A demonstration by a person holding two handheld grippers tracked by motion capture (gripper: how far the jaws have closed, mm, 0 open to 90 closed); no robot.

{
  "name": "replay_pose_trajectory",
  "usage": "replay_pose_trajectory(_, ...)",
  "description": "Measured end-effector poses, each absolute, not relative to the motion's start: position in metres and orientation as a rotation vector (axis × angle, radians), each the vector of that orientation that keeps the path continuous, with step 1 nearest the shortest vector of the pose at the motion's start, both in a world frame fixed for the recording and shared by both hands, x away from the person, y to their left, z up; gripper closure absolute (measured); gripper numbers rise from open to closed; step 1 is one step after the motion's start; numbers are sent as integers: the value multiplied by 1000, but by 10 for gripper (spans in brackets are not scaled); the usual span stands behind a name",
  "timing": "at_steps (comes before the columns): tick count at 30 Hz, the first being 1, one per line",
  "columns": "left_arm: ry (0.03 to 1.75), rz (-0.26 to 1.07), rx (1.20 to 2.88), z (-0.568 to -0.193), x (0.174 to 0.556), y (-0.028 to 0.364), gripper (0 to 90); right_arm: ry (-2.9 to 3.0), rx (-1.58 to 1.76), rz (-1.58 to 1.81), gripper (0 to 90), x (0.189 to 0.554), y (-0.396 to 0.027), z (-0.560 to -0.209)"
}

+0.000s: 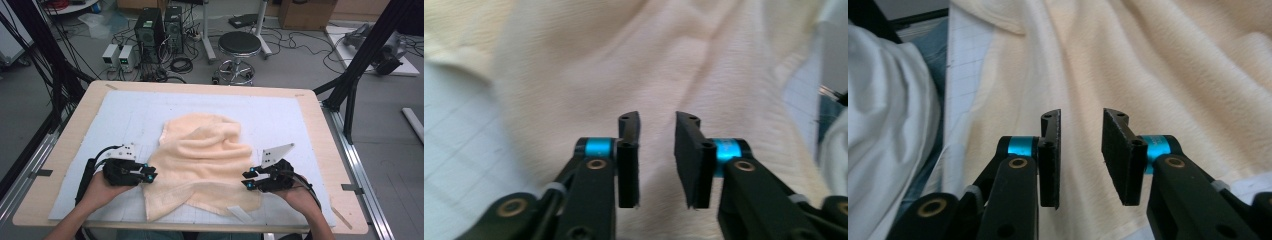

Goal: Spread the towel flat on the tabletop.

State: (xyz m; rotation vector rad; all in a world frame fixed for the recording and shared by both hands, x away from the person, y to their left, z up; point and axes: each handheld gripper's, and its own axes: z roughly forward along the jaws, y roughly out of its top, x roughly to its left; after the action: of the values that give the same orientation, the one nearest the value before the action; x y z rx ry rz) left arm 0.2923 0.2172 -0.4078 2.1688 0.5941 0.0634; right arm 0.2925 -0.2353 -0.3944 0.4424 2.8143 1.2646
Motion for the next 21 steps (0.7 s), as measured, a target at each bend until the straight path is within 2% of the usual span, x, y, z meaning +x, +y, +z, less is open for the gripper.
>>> replay_pose_trajectory(1,563,51,2174,-408,289,212,631,2813,444,1248,680,296,-233,-396)
replay_pose_trajectory(4,494,17,2192,-406,281,201,610,2833,440,1228,661,299,-229,-399)
replay_pose_trajectory(5,471,15,2195,-406,279,197,562,2853,415,1231,648,299,-224,-401)
replay_pose_trajectory(10,475,36,2255,-411,279,187,500,2879,387,1230,612,297,-218,-404)
replay_pose_trajectory(11,476,21,2268,-414,280,186,518,2890,377,1229,610,297,-216,-406)
replay_pose_trajectory(13,470,16,2304,-418,280,185,680,2911,370,1212,625,296,-212,-410)
replay_pose_trajectory(14,453,8,2310,-419,281,185,772,2926,372,1188,696,296,-209,-412)
replay_pose_trajectory(16,440,-12,2280,-416,281,187,823,2975,356,1140,836,295,-205,-415)
replay_pose_trajectory(21,499,54,2188,-393,297,201,834,2906,317,1196,851,292,-206,-395)
